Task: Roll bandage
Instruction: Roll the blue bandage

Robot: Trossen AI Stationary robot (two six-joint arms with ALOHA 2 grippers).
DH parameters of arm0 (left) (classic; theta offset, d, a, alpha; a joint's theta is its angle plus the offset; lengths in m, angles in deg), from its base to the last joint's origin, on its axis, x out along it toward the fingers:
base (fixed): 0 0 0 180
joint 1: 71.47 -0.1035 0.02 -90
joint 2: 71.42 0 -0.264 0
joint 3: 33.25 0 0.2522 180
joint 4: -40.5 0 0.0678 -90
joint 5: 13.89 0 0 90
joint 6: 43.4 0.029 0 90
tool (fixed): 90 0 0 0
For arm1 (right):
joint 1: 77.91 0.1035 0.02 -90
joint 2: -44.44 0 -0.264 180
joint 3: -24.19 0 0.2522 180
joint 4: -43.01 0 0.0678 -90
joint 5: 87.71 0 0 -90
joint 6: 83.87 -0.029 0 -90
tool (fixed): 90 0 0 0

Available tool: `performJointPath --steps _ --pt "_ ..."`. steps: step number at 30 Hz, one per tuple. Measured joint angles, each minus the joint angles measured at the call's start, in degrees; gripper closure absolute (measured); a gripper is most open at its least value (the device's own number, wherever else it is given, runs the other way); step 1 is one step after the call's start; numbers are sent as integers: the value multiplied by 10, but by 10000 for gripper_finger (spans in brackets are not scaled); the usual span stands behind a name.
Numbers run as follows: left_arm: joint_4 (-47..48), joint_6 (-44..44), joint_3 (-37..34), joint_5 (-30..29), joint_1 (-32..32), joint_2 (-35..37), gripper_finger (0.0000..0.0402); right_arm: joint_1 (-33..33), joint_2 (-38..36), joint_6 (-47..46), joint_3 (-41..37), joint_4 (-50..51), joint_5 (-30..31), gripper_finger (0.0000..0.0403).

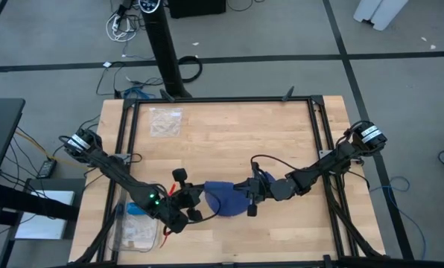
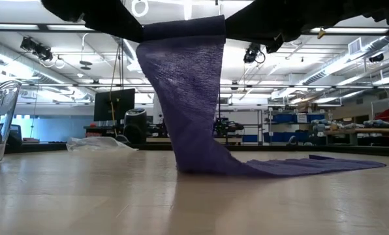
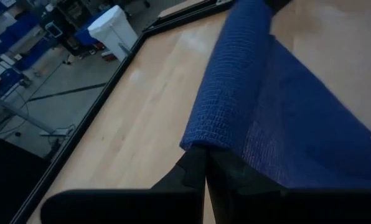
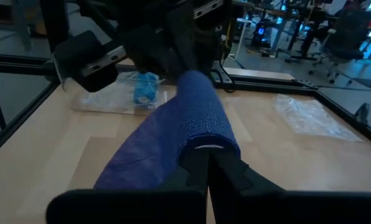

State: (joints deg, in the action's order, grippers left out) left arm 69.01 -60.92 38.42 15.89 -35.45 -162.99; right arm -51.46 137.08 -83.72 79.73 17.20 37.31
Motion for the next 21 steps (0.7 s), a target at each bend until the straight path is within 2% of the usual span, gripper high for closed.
performJointPath --steps 7,12,21 --pt "44 -43 2 -9 18 0 382 -1 0 12 1 -18 7 401" --pt "56 -52 2 -36 26 0 382 0 0 13 1 -24 1 401" --pt "45 39 39 -48 29 -1 382 2 0 17 0 -68 -14 402"
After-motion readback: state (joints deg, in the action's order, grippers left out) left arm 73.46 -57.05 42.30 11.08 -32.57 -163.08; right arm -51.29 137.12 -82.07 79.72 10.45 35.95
